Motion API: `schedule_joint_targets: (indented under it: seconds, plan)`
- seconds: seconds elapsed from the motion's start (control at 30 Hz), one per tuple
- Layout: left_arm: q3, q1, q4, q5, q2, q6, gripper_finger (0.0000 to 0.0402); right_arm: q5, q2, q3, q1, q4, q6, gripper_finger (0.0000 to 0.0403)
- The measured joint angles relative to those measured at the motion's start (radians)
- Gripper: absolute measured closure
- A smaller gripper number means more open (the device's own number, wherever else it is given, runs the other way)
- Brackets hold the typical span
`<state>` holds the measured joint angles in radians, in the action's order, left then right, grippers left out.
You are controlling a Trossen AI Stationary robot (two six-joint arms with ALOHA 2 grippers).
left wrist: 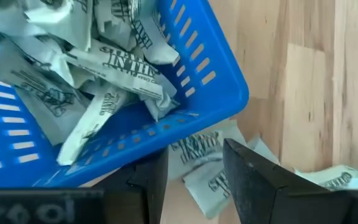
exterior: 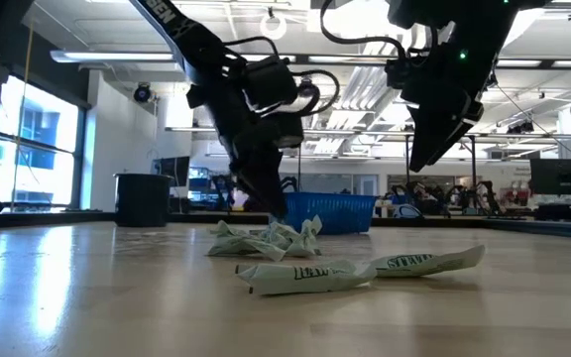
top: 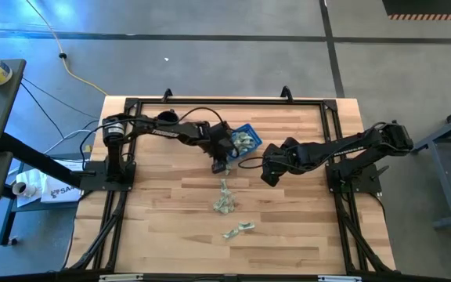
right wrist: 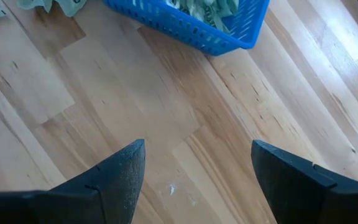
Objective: Pick and place Stevia / Truvia into bins
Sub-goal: Put the green stevia packet into the blue bin
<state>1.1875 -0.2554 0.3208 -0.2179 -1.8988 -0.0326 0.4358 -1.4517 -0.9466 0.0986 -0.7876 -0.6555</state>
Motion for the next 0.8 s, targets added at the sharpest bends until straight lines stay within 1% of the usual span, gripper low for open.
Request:
schedule_joint_targets:
  seconds: [0.07, 0.33, 0.53, 0.6, 0.67, 0.8]
  plan:
    - [0.002, 0.000, -0.009, 0.011, -0.001, -0.020, 0.0213, 0.001, 0.000, 0.000, 0.000, 0.000, 0.000, 0.0121]
    - [0.007, 0.000, -0.003, -0.002, -0.063, -0.115, 0.0213, 0.011, 0.000, 0.000, 0.000, -0.003, 0.001, 0.0121]
    - [0.026, 0.000, 0.002, -0.003, -0.073, -0.121, 0.0215, 0.011, 0.000, 0.000, 0.000, -0.010, -0.001, 0.0121]
    - [0.026, 0.000, 0.002, 0.001, -0.073, -0.121, 0.0227, 0.020, 0.000, 0.000, 0.000, -0.010, -0.002, 0.0120]
    - [0.027, 0.000, 0.005, 0.012, -0.073, -0.121, 0.0249, 0.030, 0.000, 0.000, 0.000, -0.011, -0.002, 0.0121]
    - [0.028, 0.000, 0.011, 0.045, -0.074, -0.123, 0.0311, 0.036, 0.000, 0.000, -0.002, -0.011, -0.002, 0.0120]
